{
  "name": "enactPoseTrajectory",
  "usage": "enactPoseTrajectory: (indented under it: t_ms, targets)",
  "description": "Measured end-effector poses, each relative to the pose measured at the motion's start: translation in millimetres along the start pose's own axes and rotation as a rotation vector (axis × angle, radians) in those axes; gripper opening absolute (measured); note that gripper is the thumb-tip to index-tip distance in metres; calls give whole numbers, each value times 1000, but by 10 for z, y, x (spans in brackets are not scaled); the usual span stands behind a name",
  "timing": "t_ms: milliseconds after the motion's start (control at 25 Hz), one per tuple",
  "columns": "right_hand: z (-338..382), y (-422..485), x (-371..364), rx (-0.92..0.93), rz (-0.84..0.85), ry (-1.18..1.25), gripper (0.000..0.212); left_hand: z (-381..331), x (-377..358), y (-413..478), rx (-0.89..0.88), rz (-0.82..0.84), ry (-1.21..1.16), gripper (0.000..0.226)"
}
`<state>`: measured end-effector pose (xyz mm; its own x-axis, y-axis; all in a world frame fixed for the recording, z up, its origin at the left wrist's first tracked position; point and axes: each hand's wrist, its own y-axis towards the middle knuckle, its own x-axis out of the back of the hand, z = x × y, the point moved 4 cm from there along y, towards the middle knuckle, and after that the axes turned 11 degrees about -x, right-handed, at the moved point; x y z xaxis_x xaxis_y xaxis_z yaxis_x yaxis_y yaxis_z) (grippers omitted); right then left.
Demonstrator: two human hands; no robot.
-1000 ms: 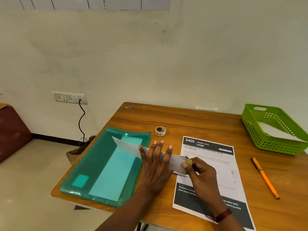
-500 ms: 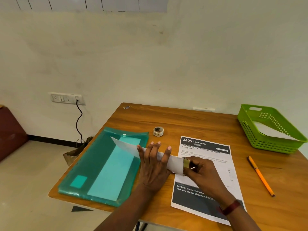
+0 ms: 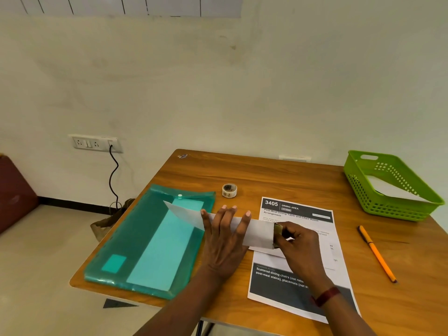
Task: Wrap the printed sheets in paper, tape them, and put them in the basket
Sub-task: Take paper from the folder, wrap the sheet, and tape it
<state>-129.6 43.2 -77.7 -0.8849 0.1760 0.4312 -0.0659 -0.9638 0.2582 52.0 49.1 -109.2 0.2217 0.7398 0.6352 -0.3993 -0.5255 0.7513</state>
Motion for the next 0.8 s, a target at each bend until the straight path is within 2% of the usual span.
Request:
enactPoseTrajectory:
  t_ms: [160,320,480,800]
  targets:
    - [-114,40,106,-19,-82,41,36,-15,31,26,17,43,8,92]
    - [-275,86,173,-126,-121,145,30,-26,7,43,18,93,19,88]
    - [-397,125,267,-192,-240,247,26,-16,-25,30,34,131,9,84]
    - [-673,191,405,-267,-345,384,45,-14,-18,31,49,123,-20,83]
